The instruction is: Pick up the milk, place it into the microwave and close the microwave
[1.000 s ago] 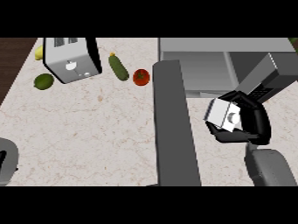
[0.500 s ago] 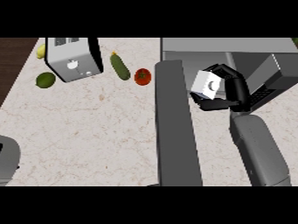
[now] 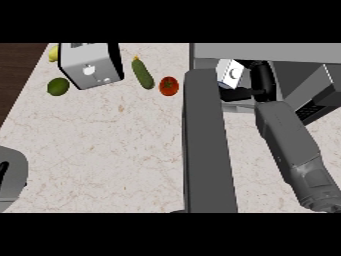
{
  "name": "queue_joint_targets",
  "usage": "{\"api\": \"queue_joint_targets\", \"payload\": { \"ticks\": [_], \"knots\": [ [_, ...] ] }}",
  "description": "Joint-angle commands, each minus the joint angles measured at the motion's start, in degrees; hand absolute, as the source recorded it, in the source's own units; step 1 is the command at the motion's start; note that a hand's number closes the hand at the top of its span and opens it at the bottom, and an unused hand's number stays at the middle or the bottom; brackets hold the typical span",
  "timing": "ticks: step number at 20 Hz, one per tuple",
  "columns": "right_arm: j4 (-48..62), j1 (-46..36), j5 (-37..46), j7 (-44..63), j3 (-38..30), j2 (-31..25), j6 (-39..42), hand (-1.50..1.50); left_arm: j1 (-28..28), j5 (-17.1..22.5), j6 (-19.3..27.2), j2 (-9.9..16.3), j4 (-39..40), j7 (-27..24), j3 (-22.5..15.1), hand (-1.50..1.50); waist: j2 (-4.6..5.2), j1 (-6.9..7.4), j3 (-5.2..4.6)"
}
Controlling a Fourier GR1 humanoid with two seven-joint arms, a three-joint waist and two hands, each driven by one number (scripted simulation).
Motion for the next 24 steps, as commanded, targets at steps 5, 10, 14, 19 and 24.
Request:
{"api": "queue_joint_targets", "payload": {
  "ticks": [5, 10, 14, 19, 24],
  "knots": [
    [10.8, -7.9, 2.8, -5.1, -1.3, -1.1, -6.6, 1.50, -3.5, -0.7, 0.3, -0.2, 0.5, 1.0, -1.8, -1.50, 1.06, 1.61, 0.07],
    [14.5, -11.4, 4.4, -2.7, -1.1, -4.5, -8.4, 1.50, -3.5, 0.6, -0.3, 0.2, 0.1, 1.3, -1.5, -1.50, 1.67, 3.42, 0.09],
    [15.8, -11.3, 2.7, -2.8, -3.7, -5.0, -12.3, 1.50, -4.3, -0.8, -0.3, 0.0, -0.6, 1.3, -2.6, -1.50, 2.36, 4.33, 0.19],
    [16.5, -13.4, 2.0, -0.6, -5.8, -6.1, -22.7, 1.50, -7.9, -2.8, 1.2, 1.7, -0.1, 2.5, -1.7, -1.50, 3.17, 4.88, 0.22],
    [18.9, -14.5, 8.4, -0.2, -0.7, -8.1, -31.9, -1.50, -8.2, -4.8, 0.7, 1.4, 1.4, 1.4, -2.8, -1.50, 3.95, 6.96, -0.02]
  ]
}}
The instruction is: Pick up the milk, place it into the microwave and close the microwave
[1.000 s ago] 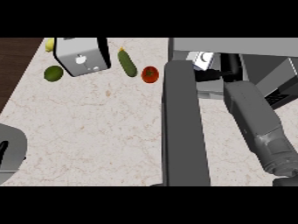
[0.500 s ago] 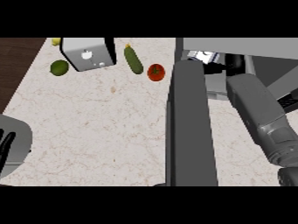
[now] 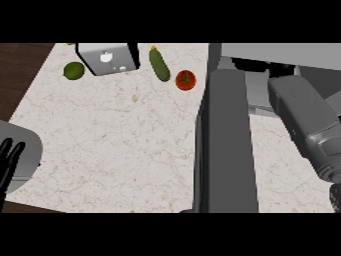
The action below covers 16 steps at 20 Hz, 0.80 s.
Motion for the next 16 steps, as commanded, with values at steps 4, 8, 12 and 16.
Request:
{"api": "queue_joint_targets", "payload": {
  "ticks": [4, 8, 12, 16],
  "knots": [
    [2.5, -1.2, 4.0, 0.5, 2.7, -1.0, -9.3, -1.50, -2.1, -2.5, -0.2, 1.0, 1.8, 0.2, -0.8, -1.50, 0.58, 1.07, -0.02],
    [3.3, -2.1, 4.6, 1.4, 3.1, -0.2, -11.3, -1.50, -3.5, -3.7, 0.8, 0.5, 0.7, 0.5, -1.8, -1.50, 0.92, 1.89, 0.12],
    [4.8, -2.7, 2.5, 4.3, 1.2, 0.9, -3.4, -1.50, -3.6, -4.1, 0.2, 1.1, 1.3, 0.8, -2.0, -1.50, 0.84, 2.17, 0.26],
    [4.6, -2.2, 1.7, 3.0, 0.6, 2.9, 1.2, -1.50, -4.2, -5.8, 1.4, -0.6, 2.0, 1.0, -3.8, -1.50, 0.52, 1.13, 0.24]
  ]
}}
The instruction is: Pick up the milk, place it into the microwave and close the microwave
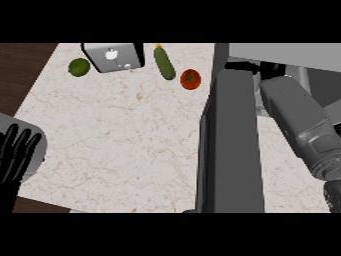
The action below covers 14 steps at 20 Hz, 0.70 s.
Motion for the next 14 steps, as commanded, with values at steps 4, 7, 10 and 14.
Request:
{"api": "queue_joint_targets", "payload": {
  "ticks": [4, 7, 10, 14],
  "knots": [
    [-0.4, 0.4, -2.5, -0.8, -2.5, 0.8, 6.2, -1.50, -0.9, -2.6, 0.7, -0.8, 1.0, -0.3, -1.7, -1.50, -0.24, -0.68, 0.00],
    [0.1, 0.7, -2.3, -0.6, -2.4, 0.6, 6.2, -1.50, -1.6, -3.3, 1.0, -1.5, -0.2, 0.5, -3.5, -1.50, -0.40, -0.72, 0.00],
    [0.1, 1.9, -2.6, -1.4, -2.7, 0.7, 6.6, -1.50, -1.7, -3.4, 1.9, -2.1, -0.4, 0.9, -3.5, -1.50, -0.81, -1.21, -0.03],
    [-0.2, 2.6, -2.4, -2.7, -2.7, 0.3, 7.2, -1.50, -1.5, -4.6, 2.0, -2.4, -0.2, 0.9, -4.5, -1.50, -1.17, -1.82, -0.07]
  ]
}}
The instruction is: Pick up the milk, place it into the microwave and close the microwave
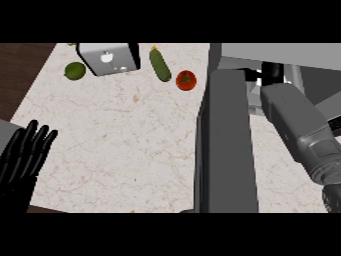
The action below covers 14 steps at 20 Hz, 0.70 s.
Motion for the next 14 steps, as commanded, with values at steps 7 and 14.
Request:
{"api": "queue_joint_targets", "payload": {
  "ticks": [7, 14],
  "knots": [
    [-0.4, 1.5, -0.6, -1.8, -0.8, -2.1, 5.2, -1.50, 0.3, -3.1, 1.1, -1.7, -0.1, 0.4, -4.5, -1.50, -0.63, -1.38, -0.01],
    [-0.7, 4.6, -1.5, -5.0, -1.8, -2.7, 9.6, -1.50, -0.1, -3.4, 2.2, -1.7, -1.1, 0.9, -5.0, -1.50, -1.26, -2.27, -0.02]
  ]
}}
